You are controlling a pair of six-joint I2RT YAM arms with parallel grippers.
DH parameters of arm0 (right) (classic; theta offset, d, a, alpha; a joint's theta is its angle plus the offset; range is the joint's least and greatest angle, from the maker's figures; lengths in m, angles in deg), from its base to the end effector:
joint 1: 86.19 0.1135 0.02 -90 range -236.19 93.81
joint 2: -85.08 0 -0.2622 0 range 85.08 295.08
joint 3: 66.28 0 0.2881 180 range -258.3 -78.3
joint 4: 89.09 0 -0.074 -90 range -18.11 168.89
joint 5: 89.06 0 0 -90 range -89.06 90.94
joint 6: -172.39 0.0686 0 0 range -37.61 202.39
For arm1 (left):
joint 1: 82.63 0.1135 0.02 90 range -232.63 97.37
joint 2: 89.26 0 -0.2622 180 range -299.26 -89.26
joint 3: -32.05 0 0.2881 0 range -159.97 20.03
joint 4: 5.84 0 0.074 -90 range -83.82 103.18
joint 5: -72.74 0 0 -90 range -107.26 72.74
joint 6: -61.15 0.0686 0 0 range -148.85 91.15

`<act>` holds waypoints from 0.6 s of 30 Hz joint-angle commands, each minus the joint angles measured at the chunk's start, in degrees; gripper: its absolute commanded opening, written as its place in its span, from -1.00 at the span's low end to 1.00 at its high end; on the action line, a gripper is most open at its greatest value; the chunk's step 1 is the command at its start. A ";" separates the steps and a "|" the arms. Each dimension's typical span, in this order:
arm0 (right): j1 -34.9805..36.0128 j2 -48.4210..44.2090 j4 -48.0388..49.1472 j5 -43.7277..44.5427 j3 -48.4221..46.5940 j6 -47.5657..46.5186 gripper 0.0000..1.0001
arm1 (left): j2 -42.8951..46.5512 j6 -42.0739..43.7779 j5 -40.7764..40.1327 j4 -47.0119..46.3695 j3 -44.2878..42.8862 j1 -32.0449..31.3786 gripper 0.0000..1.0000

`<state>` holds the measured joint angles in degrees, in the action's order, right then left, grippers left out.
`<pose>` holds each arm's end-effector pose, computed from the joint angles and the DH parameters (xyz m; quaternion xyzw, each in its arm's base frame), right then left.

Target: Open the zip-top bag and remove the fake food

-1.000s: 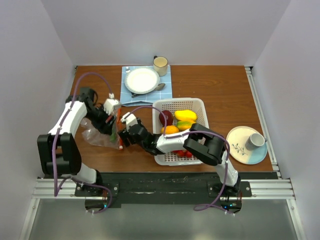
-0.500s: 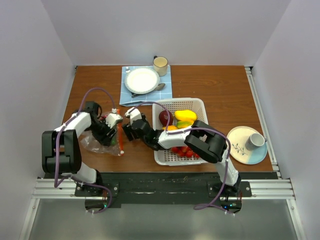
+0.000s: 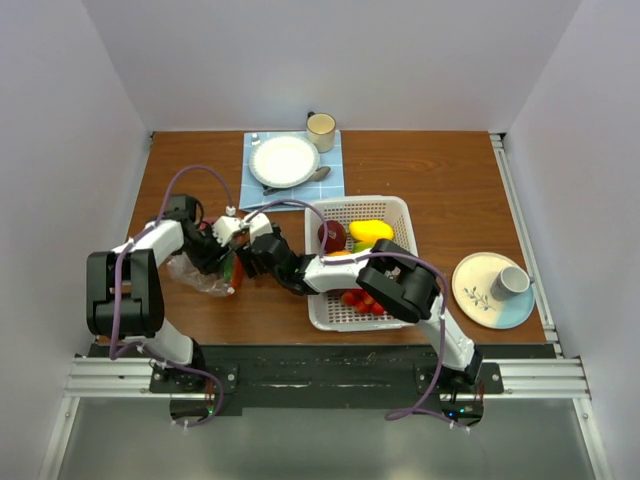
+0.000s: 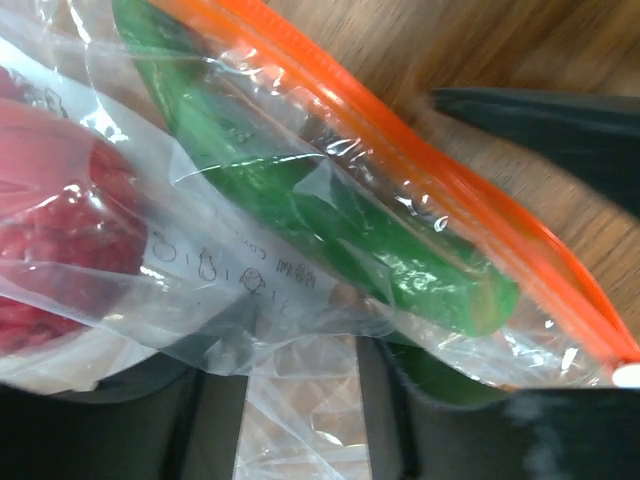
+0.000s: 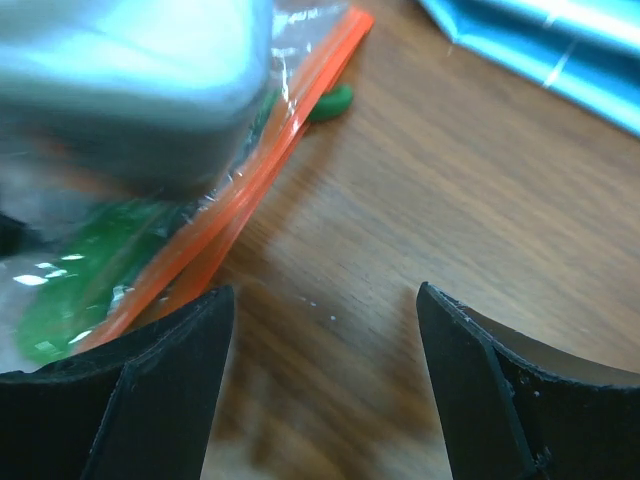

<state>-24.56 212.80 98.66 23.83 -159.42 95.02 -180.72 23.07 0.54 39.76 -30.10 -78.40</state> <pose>0.2801 0.4625 0.0955 -0.2517 0.8028 0.1751 0.5113 0.3149 0.0023 0.1001 0.4145 0.8876 -0.0743 0.1866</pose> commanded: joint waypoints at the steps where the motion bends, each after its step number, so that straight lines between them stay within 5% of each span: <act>1: -1.85 1.92 -1.93 -0.30 -3.87 1.78 0.55 | -4.43 5.47 -2.59 -3.44 5.12 -0.98 -0.10; 18: -0.89 2.09 1.40 -7.95 -4.48 5.66 0.55 | -4.96 1.08 -2.60 -4.05 5.48 -10.91 -0.12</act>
<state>-27.07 214.88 96.82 21.10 -161.87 96.07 -180.43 23.51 -3.08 29.69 -28.11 -84.43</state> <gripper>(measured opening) 0.767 0.437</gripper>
